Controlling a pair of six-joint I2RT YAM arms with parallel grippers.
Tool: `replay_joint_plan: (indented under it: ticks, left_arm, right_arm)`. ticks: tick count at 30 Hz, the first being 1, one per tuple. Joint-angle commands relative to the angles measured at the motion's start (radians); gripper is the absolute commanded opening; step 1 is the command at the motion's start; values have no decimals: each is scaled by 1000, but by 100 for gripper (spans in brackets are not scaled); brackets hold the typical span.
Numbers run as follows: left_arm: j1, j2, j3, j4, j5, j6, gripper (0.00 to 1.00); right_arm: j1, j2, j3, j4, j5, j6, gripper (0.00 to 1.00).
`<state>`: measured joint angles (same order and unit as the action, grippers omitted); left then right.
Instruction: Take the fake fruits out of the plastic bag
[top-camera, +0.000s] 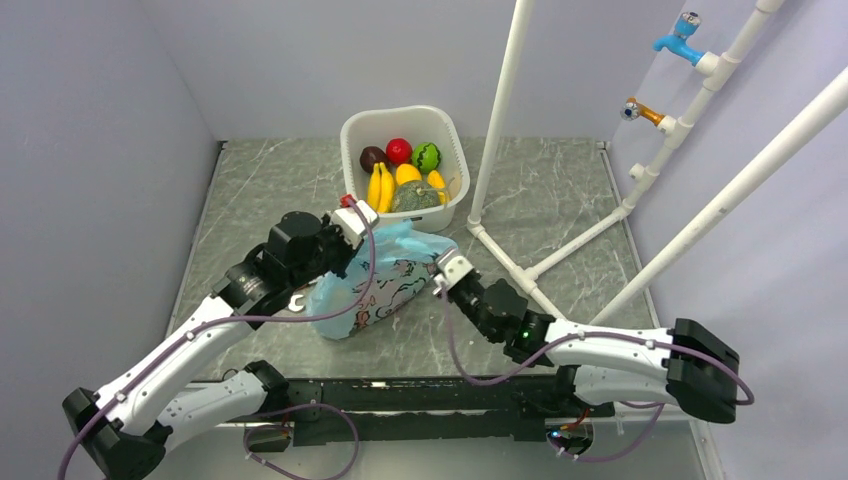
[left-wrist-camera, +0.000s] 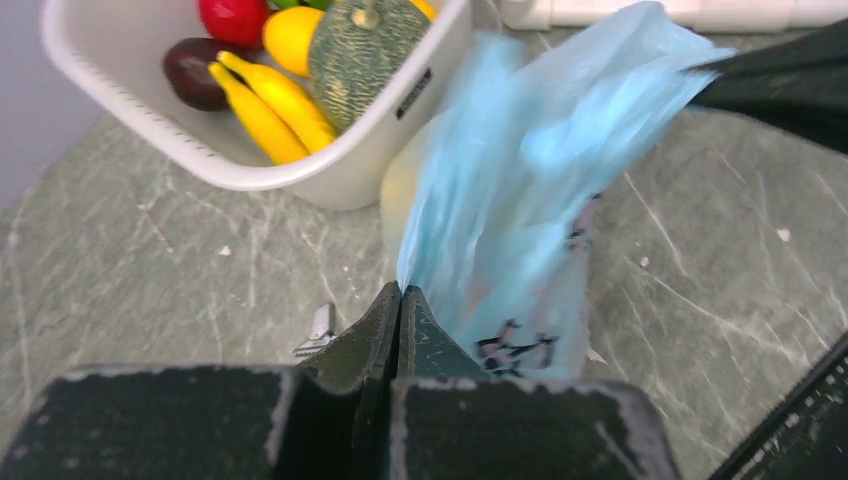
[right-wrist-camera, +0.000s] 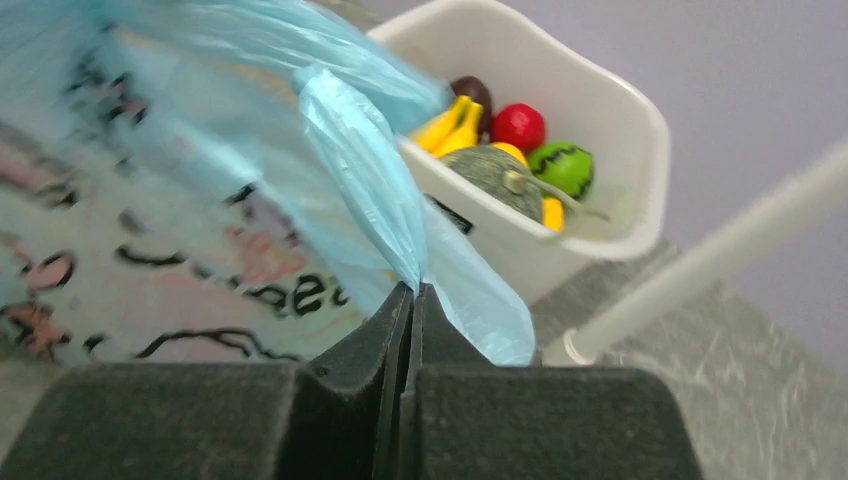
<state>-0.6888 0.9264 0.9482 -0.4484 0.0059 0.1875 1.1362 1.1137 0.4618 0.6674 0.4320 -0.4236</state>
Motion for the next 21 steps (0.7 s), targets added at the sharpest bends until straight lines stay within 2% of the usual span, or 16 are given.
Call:
replay_joint_plan:
  ticks: [1, 6, 12, 16, 21]
  left_arm:
    - [3, -59, -22, 93, -141, -25, 0]
    - [4, -123, -55, 138, -222, -31, 0]
    - [3, -229, -100, 201, -399, -44, 0]
    - [3, -301, -141, 246, -406, -24, 0]
    - [2, -331, -168, 279, -382, -11, 0]
  right_arm:
    - [-32, -135, -16, -51, 259, 314, 0]
    - [-131, -293, 28, -418, 426, 620, 0]
    - [-209, -460, 25, -686, 572, 771, 0]
    - [-215, -513, 2, -727, 513, 796, 0]
    - [-216, -496, 29, -780, 451, 826, 0]
